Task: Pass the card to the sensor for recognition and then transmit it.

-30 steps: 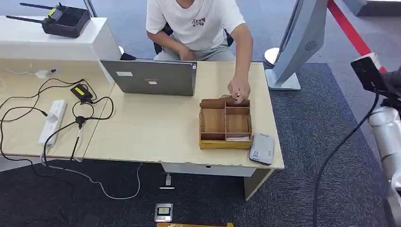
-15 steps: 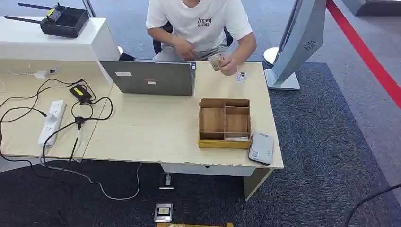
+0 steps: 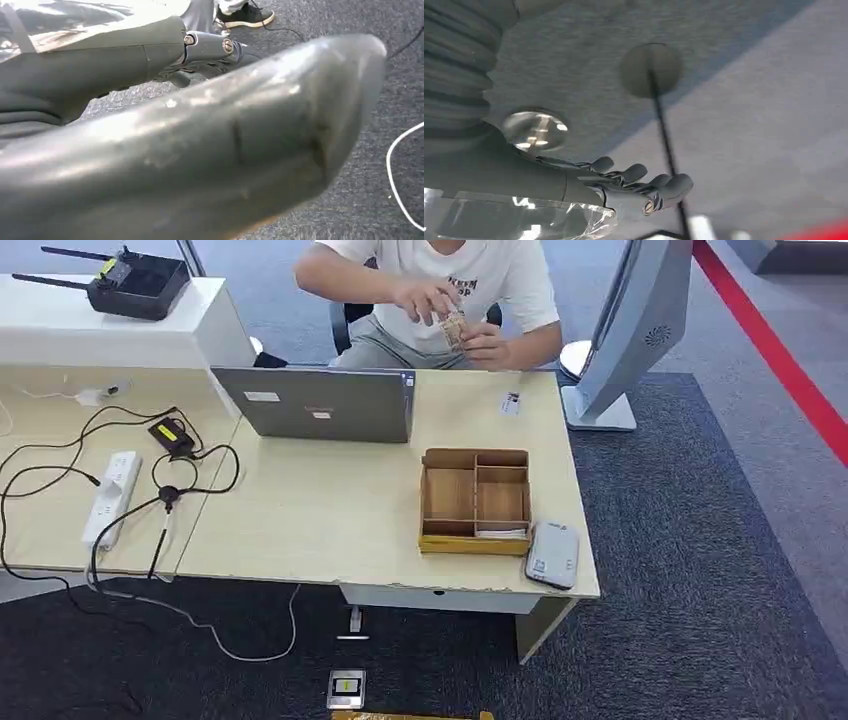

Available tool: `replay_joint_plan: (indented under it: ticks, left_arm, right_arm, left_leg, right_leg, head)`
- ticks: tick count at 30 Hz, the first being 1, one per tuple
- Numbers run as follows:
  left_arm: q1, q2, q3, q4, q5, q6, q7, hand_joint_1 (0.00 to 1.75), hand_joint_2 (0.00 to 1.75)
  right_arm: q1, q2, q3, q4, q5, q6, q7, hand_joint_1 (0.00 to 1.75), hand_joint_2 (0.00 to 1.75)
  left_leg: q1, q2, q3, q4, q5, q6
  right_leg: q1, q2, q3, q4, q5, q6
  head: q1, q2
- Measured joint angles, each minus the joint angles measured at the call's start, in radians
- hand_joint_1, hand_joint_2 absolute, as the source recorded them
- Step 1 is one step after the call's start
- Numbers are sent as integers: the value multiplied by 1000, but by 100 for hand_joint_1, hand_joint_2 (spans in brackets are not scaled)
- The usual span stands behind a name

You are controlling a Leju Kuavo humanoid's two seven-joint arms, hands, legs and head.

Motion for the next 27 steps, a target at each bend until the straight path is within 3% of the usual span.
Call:
replay_joint_plan:
  ticks: [3,7,15,17,27]
  left_arm:
    - [-2,-3,0,0,-8,-6,-1,0,0]
    - [-2,-2,0,0,-13,-18,-1,0,0]
    - [-3,-1,-1,0,-34,-51,-7,0,0]
    - [-3,0,-1,0,-36,-55,-8,0,0]
    - [-6,3,-1,0,-49,-66,-1,0,0]
  right_arm:
    - [27,26,-27,19,7,56,114,0,175]
    - [41,57,-50,37,27,114,202,0,175]
    - [51,92,-50,62,111,414,394,0,175]
    - [54,100,-49,66,121,441,400,0,175]
    - [55,139,-40,68,171,489,309,0,175]
  left_leg:
    - [0,1,1,0,0,-1]
    - [0,1,2,0,0,-1]
    - [-1,1,2,0,1,0]
    - [-1,1,2,0,1,0]
    - [-1,1,2,0,1,0]
  right_leg:
    - [0,1,0,0,0,0]
    - [0,1,0,0,0,0]
    - [-1,1,0,0,1,0]
    - [-1,1,1,0,1,0]
    - [-1,1,0,0,0,0]
  head:
    - [0,0]
    - [0,0]
    - [0,0]
    - [0,0]
    - [0,0]
